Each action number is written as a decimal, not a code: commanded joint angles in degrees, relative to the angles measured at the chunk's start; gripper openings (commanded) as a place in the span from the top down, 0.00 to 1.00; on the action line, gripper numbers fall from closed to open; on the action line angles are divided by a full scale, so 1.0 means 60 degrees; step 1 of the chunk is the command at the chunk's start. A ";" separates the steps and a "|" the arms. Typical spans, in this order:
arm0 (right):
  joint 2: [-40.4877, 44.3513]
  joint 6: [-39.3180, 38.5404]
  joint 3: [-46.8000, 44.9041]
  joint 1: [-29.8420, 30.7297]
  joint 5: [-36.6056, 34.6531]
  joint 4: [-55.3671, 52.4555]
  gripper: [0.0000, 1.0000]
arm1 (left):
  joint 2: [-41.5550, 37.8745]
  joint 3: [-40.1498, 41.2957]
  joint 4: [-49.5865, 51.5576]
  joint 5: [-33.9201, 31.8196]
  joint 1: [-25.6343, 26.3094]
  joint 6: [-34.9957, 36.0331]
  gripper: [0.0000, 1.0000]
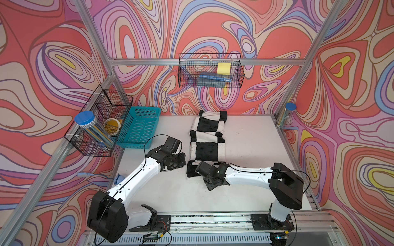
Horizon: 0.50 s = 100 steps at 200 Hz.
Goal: Roll up the pillowcase
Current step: Roll the pillowcase at the center of the board.
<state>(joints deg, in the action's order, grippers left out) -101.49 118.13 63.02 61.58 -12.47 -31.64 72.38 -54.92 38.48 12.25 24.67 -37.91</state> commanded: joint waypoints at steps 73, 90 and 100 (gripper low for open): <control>-0.0159 0.3580 -0.1336 0.0585 -0.1604 0.1221 0.35 | -0.0586 0.0016 0.0416 0.0167 -0.0068 0.0194 1.00; -0.0062 0.3552 -0.1356 0.0591 -0.1970 0.1166 0.34 | -0.0549 0.0070 0.0286 0.0327 -0.0074 0.0163 1.00; -0.0058 0.3546 -0.1342 0.0549 -0.2030 0.1200 0.34 | -0.0524 0.0085 0.0240 0.0357 -0.0075 0.0149 1.00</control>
<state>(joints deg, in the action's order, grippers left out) -100.95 118.45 57.08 64.97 -22.79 -23.20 70.15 -54.89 39.11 13.69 24.64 -37.69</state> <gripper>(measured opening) 0.659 0.057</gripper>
